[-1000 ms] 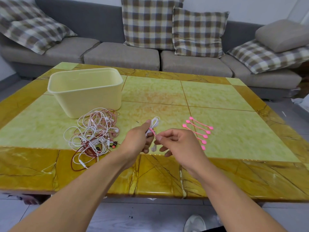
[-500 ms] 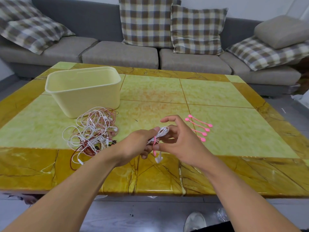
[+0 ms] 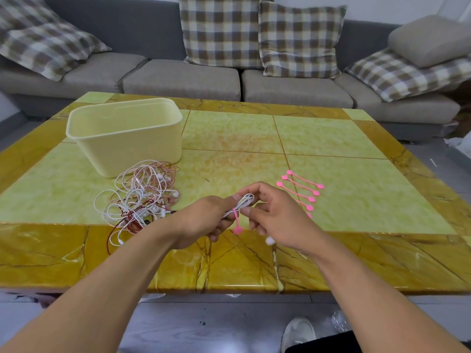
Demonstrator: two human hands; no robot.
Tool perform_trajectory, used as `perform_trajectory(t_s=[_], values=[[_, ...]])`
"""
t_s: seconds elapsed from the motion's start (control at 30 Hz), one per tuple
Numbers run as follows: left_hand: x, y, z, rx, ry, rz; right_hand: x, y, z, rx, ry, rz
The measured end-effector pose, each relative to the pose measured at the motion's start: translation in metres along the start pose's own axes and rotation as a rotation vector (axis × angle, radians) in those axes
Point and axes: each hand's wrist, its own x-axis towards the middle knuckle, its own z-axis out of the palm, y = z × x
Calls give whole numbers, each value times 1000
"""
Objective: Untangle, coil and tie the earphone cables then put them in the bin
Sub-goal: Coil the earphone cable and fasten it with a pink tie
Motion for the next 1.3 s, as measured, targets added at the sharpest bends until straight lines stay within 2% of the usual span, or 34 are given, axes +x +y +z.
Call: perform_trajectory(t_s=[0.23,0.33,0.5,0.67,0.97,1.13,1.3], values=[[-3,0,-2,63,-73,-28,-1,-2,-8,-155,7,-6],[-1,-2,-4,114,-53,-9,-3,-7,-12,-217,-32,13],[2,-7,-3,222,-24,49,-6,-11,-14,-180,-100,84],[3,-8,1,237,-21,71,-5,-7,-9,-328,-64,86],[3,-8,-2,285,-21,69,-6,-7,-7,-420,-34,75],[4,-8,-4,376,18,135,-7,-7,-6,-290,-112,133],[5,-7,1,478,36,223,-2,-8,-8,95,-60,260]])
